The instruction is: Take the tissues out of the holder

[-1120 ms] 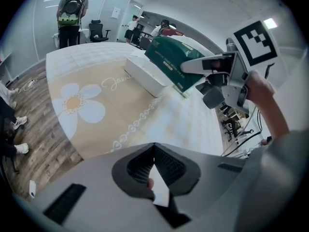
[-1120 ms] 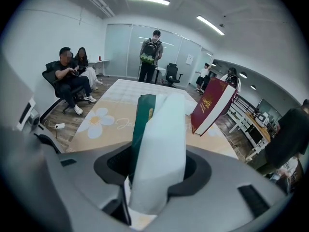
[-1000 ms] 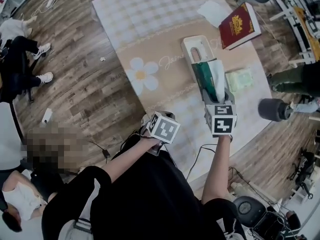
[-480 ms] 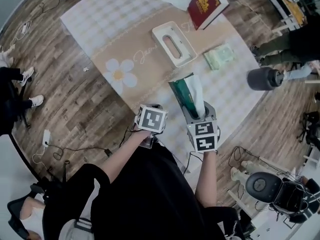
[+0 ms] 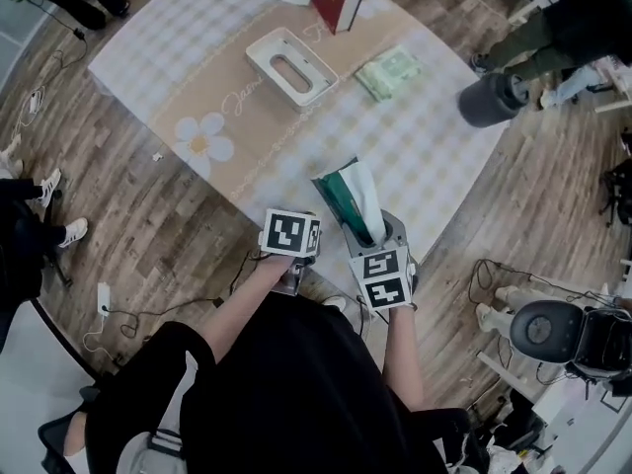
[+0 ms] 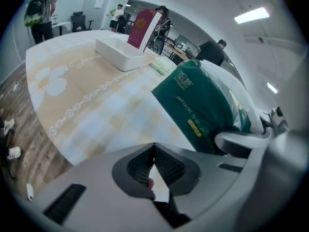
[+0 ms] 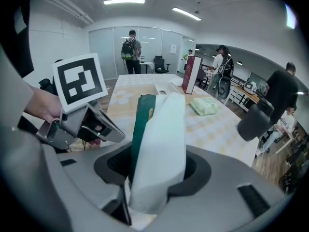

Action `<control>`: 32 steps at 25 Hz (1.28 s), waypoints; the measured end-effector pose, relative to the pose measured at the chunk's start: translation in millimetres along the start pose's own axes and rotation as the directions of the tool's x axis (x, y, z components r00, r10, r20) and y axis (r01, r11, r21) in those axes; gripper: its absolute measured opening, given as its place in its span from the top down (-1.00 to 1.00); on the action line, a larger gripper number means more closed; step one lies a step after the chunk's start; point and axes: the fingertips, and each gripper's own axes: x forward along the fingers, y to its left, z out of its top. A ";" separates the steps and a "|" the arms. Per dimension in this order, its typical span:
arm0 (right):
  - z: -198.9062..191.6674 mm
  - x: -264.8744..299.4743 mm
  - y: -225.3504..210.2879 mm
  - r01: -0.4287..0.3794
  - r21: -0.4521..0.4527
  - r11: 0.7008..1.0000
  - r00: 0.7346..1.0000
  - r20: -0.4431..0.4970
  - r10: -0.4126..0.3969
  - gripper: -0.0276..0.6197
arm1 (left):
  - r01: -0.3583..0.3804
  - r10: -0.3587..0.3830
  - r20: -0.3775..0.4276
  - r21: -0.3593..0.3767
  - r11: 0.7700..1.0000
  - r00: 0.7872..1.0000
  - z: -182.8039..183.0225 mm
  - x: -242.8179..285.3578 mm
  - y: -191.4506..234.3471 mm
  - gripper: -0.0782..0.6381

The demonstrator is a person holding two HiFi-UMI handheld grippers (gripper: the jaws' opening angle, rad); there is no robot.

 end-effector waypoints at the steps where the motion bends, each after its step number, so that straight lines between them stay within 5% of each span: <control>1: -9.4 -7.5 1.0 0.003 0.003 1.000 1.000 -0.002 -0.003 0.24 | 0.011 -0.011 0.001 -0.028 1.000 1.000 -7.5 0.0 -7.5 0.76; 20: -157.8 -142.1 16.1 -0.041 0.072 0.997 0.997 0.062 0.036 0.24 | -0.070 0.069 0.096 -0.002 0.998 0.993 -155.7 -1.8 -159.6 0.76; 32: -197.2 -170.0 -7.6 -0.009 0.121 0.993 0.999 0.052 0.003 0.24 | -0.079 0.075 0.084 0.053 0.995 0.994 -172.6 9.3 -198.9 0.76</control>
